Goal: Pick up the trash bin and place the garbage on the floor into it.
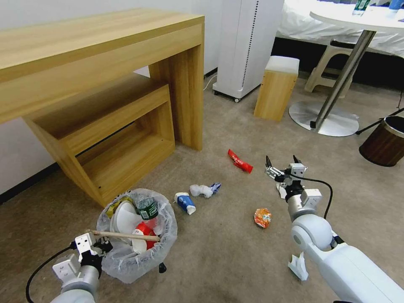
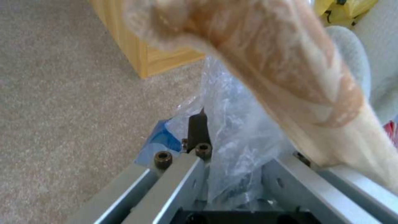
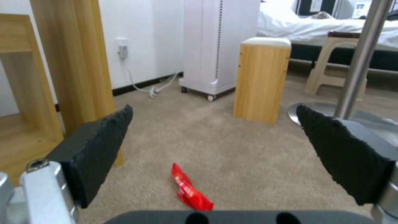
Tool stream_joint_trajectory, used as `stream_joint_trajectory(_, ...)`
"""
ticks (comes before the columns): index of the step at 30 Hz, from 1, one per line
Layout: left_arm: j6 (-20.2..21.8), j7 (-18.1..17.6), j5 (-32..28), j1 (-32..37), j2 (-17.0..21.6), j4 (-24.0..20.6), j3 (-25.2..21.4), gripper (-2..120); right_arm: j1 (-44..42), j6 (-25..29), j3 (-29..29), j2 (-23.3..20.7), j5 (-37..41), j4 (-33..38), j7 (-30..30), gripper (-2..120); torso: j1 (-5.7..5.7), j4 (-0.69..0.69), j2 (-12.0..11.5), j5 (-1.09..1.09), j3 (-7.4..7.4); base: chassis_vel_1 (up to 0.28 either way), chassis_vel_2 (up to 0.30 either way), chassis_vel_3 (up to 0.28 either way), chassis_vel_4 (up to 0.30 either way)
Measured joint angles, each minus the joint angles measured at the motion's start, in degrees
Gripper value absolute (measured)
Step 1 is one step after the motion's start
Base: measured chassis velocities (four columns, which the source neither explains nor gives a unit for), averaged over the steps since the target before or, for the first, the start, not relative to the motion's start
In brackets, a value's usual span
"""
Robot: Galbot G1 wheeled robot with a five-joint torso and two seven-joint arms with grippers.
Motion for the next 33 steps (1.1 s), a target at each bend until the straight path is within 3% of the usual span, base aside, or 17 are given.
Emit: stream_joint_trajectory(33,1.24,-0.69,-3.05,-0.55,3.43,2.66,-3.4,0,0.98,1.08,-1.99,-0.16,0.73,-0.25,-1.12,100,0.0,0.0,0.0,-0.01,-0.01,-0.031,0.032,0.031,-0.029)
